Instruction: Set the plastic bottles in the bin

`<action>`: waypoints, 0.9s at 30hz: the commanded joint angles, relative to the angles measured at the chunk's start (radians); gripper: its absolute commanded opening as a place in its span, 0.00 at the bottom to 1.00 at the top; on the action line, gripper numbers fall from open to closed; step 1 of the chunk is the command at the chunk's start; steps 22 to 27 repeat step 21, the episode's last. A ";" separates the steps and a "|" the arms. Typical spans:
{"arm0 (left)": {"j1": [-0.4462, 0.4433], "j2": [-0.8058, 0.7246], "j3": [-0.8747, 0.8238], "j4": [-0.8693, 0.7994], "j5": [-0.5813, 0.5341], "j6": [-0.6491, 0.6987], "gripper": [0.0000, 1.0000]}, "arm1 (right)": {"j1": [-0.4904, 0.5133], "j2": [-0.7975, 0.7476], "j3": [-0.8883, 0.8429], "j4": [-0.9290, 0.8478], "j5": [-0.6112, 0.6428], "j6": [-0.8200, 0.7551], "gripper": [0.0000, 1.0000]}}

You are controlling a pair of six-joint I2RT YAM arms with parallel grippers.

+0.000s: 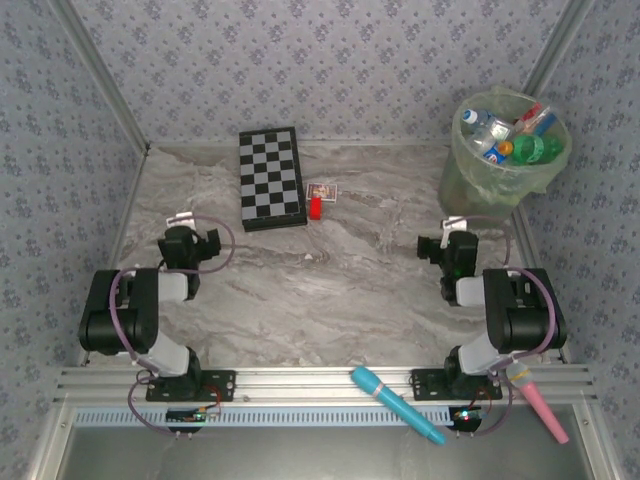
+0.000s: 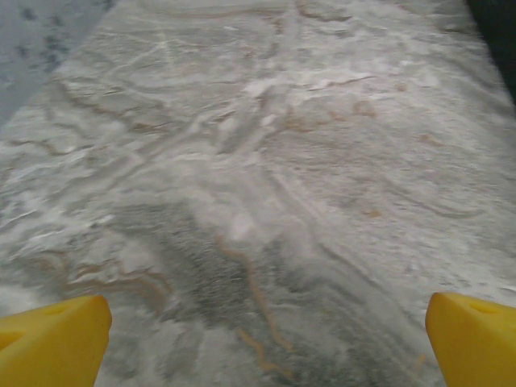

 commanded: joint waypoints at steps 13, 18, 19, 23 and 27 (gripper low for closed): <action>0.005 0.002 0.002 0.102 0.113 0.045 1.00 | -0.020 0.008 0.045 0.077 -0.034 0.011 0.99; 0.005 0.003 0.005 0.097 0.113 0.046 1.00 | -0.026 0.009 0.048 0.071 -0.049 0.014 1.00; 0.004 0.003 0.006 0.097 0.113 0.046 1.00 | -0.028 0.010 0.048 0.071 -0.049 0.015 1.00; 0.005 0.002 0.004 0.100 0.113 0.047 1.00 | -0.030 0.009 0.048 0.071 -0.054 0.016 0.99; 0.005 0.002 0.004 0.100 0.113 0.047 1.00 | -0.030 0.009 0.048 0.071 -0.054 0.016 0.99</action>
